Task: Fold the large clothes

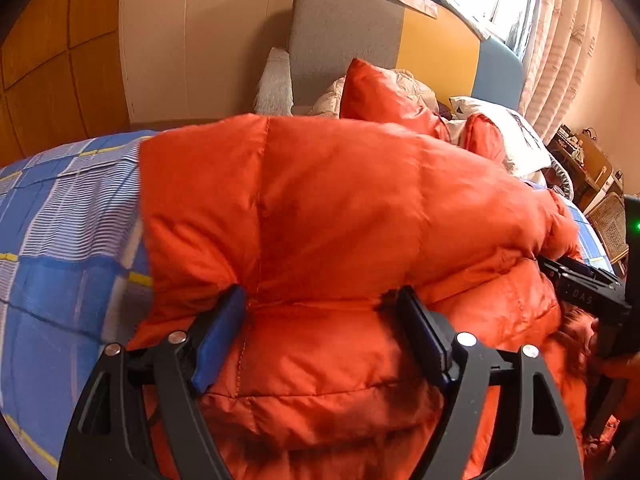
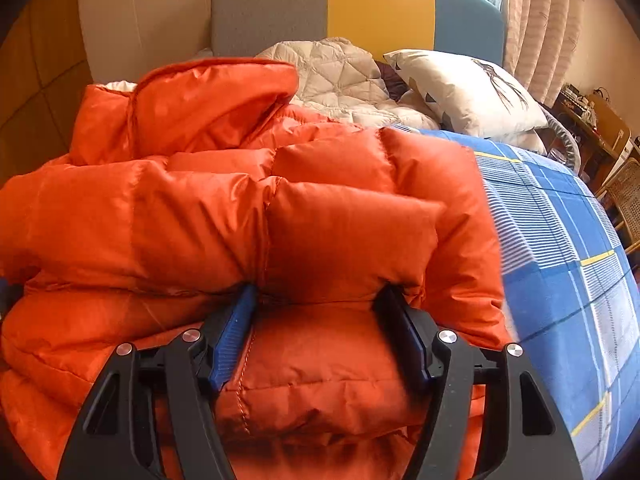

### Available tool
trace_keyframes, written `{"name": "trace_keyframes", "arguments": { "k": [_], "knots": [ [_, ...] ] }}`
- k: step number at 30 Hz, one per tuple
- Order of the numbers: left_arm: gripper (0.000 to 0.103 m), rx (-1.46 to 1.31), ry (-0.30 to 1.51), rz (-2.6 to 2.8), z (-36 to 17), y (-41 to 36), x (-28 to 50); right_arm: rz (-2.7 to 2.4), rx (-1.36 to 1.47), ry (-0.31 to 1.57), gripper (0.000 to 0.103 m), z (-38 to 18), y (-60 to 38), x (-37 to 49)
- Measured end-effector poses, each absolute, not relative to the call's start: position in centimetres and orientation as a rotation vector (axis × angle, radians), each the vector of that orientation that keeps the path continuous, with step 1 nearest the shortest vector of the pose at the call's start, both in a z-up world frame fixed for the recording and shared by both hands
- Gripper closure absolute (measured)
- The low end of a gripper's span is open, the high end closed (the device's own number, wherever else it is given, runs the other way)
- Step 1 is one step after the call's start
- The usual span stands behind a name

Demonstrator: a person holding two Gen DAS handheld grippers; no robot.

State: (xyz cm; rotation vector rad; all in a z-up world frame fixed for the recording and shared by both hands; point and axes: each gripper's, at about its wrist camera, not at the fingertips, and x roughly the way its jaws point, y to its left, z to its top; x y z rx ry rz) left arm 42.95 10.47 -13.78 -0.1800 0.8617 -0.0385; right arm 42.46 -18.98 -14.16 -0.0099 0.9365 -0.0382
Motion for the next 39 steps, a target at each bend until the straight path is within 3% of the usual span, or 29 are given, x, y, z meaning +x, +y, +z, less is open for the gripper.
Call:
{"name": "trace_keyframes", "arguments": {
  "k": [2, 16, 18, 20, 23, 30, 32, 34, 39],
  "knots": [
    [0.015, -0.206, 0.848, -0.038, -12.7, 11.0, 41.4, -0.027, 0.015, 0.925, 0.022, -12.8, -19.7, 40.9],
    [0.016, -0.250, 0.861, -0.032, -11.6, 16.8, 25.2, -0.065, 0.069, 1.054, 0.022, -10.5, -30.7, 26.7],
    [0.021, -0.268, 0.870, -0.036, -12.0, 17.4, 22.9, -0.048, 0.115, 1.074, 0.022, -11.0, -32.3, 23.8],
    [0.033, -0.308, 0.891, -0.049, -12.8, 18.1, 20.9, -0.027, 0.150, 1.088, 0.022, -11.5, -33.0, 21.9],
    [0.039, -0.357, 0.928, -0.057, -14.2, 18.7, 18.1, 0.047, 0.214, 1.116, 0.024, -12.6, -33.4, 18.3],
    [0.063, -0.407, 0.932, -0.118, -15.2, 17.6, 14.2, 0.140, 0.280, 1.121, 0.053, -13.7, -32.6, 14.1],
    [0.087, -0.377, 0.919, -0.129, -14.9, 17.2, 13.4, 0.168, 0.274, 1.111, 0.066, -13.3, -32.3, 13.6],
    [0.093, -0.388, 0.903, -0.149, -14.4, 17.3, 12.9, 0.189, 0.257, 1.098, 0.082, -12.4, -31.9, 12.9],
    [0.095, -0.355, 0.895, -0.183, -12.5, 17.3, 10.1, 0.232, 0.203, 1.076, 0.088, -10.0, -31.7, 10.6]
  ]
}}
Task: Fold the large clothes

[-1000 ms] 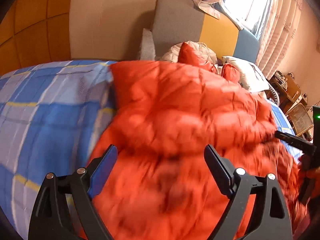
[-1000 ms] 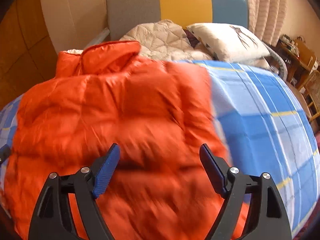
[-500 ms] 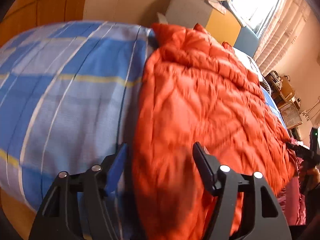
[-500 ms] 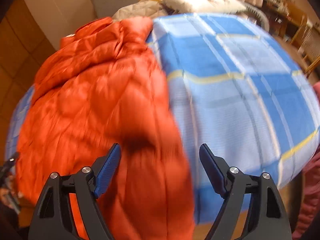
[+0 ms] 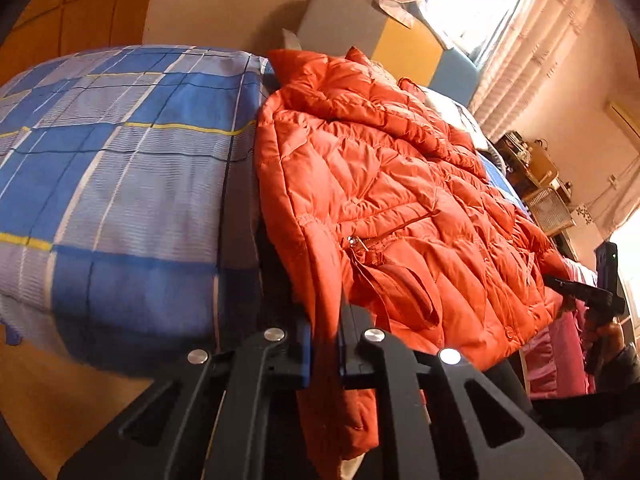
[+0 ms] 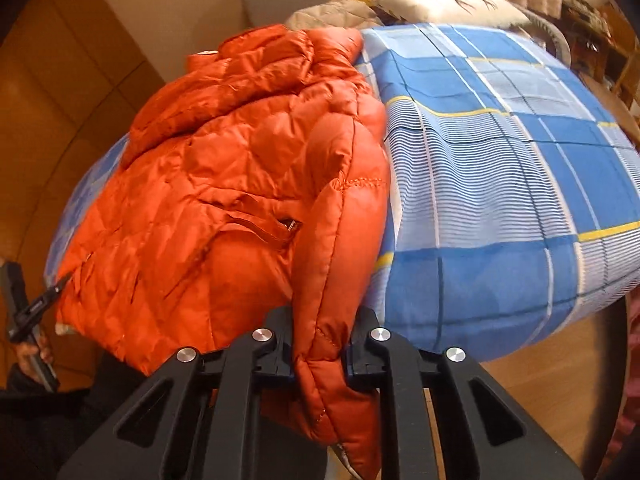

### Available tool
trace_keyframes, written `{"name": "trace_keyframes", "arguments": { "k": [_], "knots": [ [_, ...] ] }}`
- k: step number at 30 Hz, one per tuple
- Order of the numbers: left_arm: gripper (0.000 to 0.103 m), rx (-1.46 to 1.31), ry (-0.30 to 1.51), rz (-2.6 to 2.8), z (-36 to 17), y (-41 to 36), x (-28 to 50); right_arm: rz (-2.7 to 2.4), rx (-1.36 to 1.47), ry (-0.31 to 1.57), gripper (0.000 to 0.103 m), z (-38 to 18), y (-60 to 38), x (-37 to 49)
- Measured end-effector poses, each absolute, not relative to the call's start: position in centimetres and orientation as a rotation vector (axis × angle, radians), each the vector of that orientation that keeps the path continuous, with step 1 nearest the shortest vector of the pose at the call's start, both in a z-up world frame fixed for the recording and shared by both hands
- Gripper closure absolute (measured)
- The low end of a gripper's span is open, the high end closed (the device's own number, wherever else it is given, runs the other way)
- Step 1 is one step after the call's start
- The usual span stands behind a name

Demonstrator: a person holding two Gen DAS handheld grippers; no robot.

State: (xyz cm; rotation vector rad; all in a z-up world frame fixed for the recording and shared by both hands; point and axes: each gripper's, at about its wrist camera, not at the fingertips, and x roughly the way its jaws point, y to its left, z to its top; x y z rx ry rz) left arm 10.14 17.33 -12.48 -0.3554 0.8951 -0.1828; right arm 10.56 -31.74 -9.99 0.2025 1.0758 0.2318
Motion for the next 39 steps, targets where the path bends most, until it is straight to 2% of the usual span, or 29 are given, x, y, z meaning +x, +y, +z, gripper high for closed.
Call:
{"name": "trace_keyframes", "arguments": {
  "k": [8, 13, 23, 32, 36, 38, 39],
  "knots": [
    [0.095, -0.426, 0.844, -0.278, -10.1, 19.3, 4.5, 0.327, 0.191, 1.033, 0.090, -6.8, -31.6, 5.5],
    [0.095, -0.480, 0.748, -0.338, -7.5, 20.4, 4.5, 0.346, 0.273, 0.918, 0.090, -3.9, -32.2, 6.0],
    [0.095, -0.492, 0.661, -0.397, -3.9, 20.7, 11.1, 0.331, 0.346, 0.818, 0.090, -1.8, -32.1, 13.4],
    [0.095, -0.493, 0.687, -0.358, -3.4, 20.7, 21.9, 0.289, 0.381, 0.825, 0.089, -2.0, -31.2, 22.5],
    [0.094, -0.514, 0.736, -0.310, -4.7, 21.2, 26.0, 0.246, 0.415, 0.844, 0.081, -3.1, -31.3, 26.0],
    [0.092, -0.522, 0.760, -0.288, -5.5, 21.4, 27.7, 0.236, 0.442, 0.845, 0.071, -3.5, -31.4, 26.9],
    [0.092, -0.522, 0.775, -0.270, -5.9, 21.5, 28.6, 0.231, 0.453, 0.834, 0.061, -3.7, -31.5, 27.2]
  ]
}}
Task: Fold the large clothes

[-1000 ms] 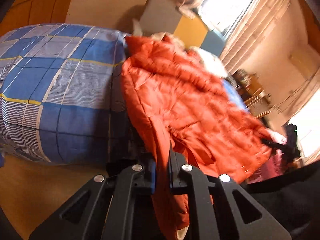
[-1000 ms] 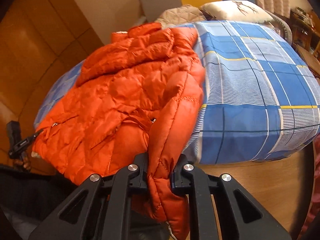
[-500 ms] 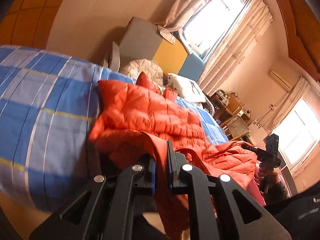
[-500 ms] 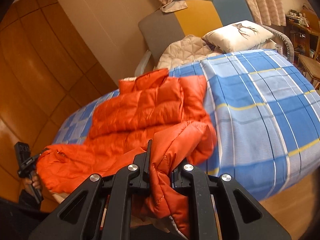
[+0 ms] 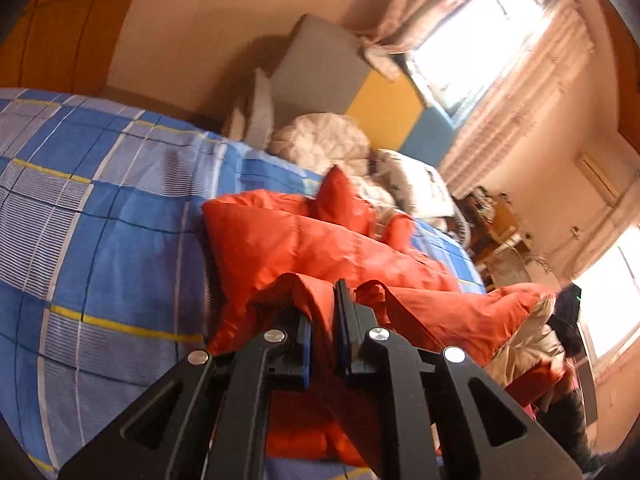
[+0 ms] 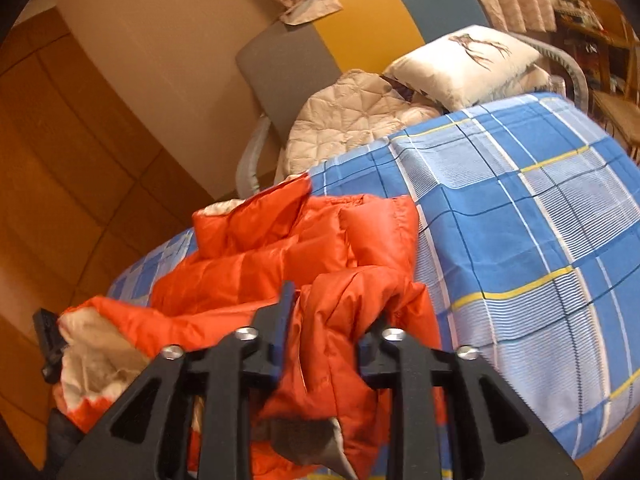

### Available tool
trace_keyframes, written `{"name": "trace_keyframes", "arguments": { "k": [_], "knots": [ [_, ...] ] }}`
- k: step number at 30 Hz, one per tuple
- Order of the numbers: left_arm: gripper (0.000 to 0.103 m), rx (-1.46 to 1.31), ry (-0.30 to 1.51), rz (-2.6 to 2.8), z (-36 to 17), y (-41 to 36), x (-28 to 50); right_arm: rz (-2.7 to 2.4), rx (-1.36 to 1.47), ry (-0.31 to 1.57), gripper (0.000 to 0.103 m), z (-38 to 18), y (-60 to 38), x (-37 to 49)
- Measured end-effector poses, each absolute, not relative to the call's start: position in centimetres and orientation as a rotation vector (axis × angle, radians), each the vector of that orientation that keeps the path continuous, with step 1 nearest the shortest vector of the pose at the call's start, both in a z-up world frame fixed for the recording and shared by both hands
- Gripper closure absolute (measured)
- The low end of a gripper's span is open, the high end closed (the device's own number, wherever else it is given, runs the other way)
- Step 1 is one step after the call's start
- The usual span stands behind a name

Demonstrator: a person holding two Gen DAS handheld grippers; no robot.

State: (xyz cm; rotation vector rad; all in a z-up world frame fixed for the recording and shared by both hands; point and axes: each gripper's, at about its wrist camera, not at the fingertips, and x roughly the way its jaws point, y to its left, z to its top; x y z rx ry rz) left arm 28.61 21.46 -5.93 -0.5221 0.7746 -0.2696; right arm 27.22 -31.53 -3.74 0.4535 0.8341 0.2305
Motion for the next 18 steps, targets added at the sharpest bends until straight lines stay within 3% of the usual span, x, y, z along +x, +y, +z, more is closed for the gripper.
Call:
{"name": "trace_keyframes", "arguments": {
  "k": [1, 3, 6, 8, 10, 11, 12, 18],
  "knots": [
    [0.092, -0.512, 0.782, -0.258, -6.3, 21.4, 29.1, 0.225, 0.463, 0.827, 0.051, -3.9, -31.6, 27.4],
    [0.089, -0.514, 0.802, -0.232, -6.9, 21.5, 29.9, 0.218, 0.503, 0.811, 0.042, -4.1, -31.8, 27.7],
    [0.071, -0.548, 0.819, -0.208, -7.8, 22.0, 30.9, 0.209, 0.529, 0.788, 0.032, -4.3, -31.8, 28.1],
    [0.044, -0.595, 0.817, -0.217, -8.1, 22.4, 31.3, 0.201, 0.543, 0.773, 0.025, -4.3, -31.7, 28.0],
    [0.029, -0.631, 0.786, -0.206, -7.7, 22.7, 31.1, 0.193, 0.565, 0.741, 0.013, -3.9, -31.9, 27.8],
    [0.014, -0.630, 0.769, -0.186, -7.5, 22.9, 31.0, 0.191, 0.581, 0.722, 0.010, -3.5, -32.2, 27.5],
    [0.009, -0.647, 0.741, -0.163, -7.1, 23.4, 30.7, 0.199, 0.595, 0.705, 0.009, -3.2, -32.5, 27.3],
    [0.007, -0.631, 0.711, -0.152, -7.0, 25.2, 28.7, 0.153, 0.541, 0.705, 0.009, -3.4, -34.0, 25.5]
  ]
}}
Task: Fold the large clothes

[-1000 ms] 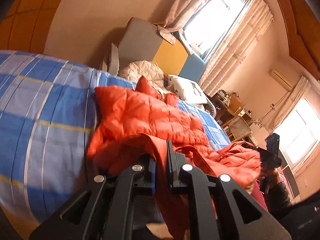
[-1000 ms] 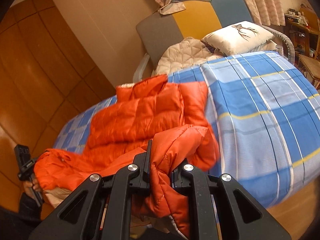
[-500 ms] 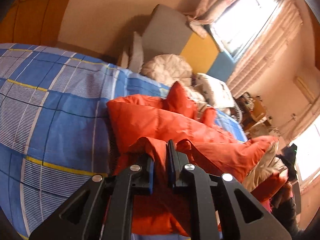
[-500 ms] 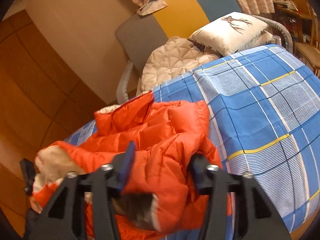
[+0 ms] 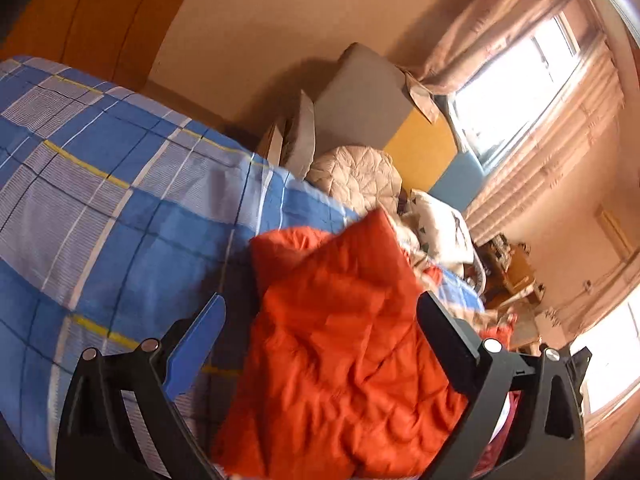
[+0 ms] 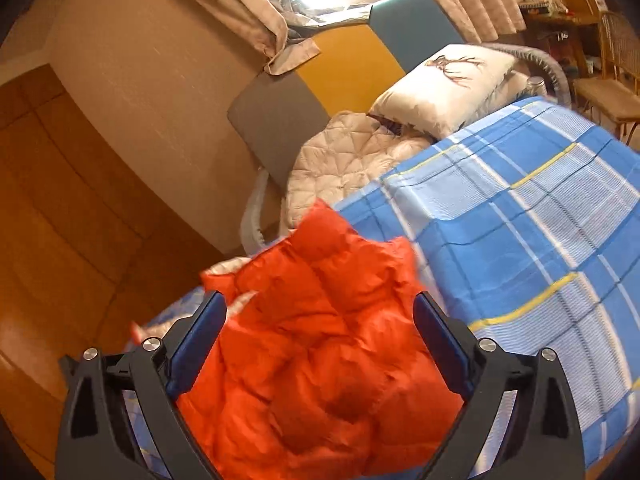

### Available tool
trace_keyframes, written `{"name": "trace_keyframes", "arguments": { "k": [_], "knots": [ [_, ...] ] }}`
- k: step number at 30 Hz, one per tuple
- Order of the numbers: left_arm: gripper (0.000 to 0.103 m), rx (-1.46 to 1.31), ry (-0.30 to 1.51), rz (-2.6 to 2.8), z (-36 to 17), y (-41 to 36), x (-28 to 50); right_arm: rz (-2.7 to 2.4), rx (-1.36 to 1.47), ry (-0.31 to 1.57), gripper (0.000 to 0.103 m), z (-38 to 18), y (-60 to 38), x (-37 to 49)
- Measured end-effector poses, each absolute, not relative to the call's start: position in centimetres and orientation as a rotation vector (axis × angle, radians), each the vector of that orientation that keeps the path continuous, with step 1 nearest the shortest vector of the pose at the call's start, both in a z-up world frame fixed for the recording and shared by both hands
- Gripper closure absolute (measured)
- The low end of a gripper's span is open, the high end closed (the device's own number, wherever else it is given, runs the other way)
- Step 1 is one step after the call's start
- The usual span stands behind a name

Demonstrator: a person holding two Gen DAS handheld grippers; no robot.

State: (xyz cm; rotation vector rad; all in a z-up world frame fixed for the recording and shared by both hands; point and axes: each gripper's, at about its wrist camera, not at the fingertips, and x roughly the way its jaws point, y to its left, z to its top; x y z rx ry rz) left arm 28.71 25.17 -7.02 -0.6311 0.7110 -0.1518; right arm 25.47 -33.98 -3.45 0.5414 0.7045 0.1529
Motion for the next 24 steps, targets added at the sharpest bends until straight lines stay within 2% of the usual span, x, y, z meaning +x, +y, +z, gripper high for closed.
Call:
{"name": "trace_keyframes", "arguments": {
  "k": [3, 6, 8, 9, 10, 11, 13, 16, 19, 24],
  "knots": [
    [0.011, -0.606, 0.765, -0.185, -9.4, 24.7, 27.0, 0.103, 0.523, 0.767, 0.009, -6.4, -35.3, 24.1],
    [0.025, -0.603, 0.848, -0.232, -12.6, 23.4, 25.7, 0.083, 0.532, 0.843, 0.011, -9.9, -36.0, 23.6],
    [0.047, -0.615, 0.877, -0.274, -14.2, 22.4, 25.2, 0.110, 0.536, 0.876, 0.020, -11.5, -35.4, 23.9],
    [0.053, -0.618, 0.874, -0.281, -14.5, 22.1, 24.9, 0.124, 0.537, 0.886, 0.029, -11.8, -34.9, 24.1],
    [0.068, -0.624, 0.869, -0.289, -14.7, 21.9, 24.7, 0.137, 0.539, 0.891, 0.044, -12.0, -34.6, 24.2],
    [0.078, -0.638, 0.860, -0.301, -14.6, 21.9, 24.4, 0.148, 0.542, 0.900, 0.052, -11.9, -34.1, 24.4],
    [0.087, -0.632, 0.843, -0.299, -14.1, 21.9, 23.8, 0.158, 0.544, 0.900, 0.073, -11.4, -33.7, 24.3],
    [0.093, -0.619, 0.820, -0.311, -13.1, 21.9, 22.4, 0.172, 0.521, 0.880, 0.086, -9.9, -33.5, 23.1],
    [0.095, -0.612, 0.797, -0.320, -12.2, 22.1, 20.7, 0.189, 0.485, 0.864, 0.090, -8.3, -33.3, 20.9],
    [0.096, -0.613, 0.789, -0.330, -11.3, 22.2, 16.2, 0.212, 0.440, 0.875, 0.090, -6.9, -33.6, 16.0]
  ]
}}
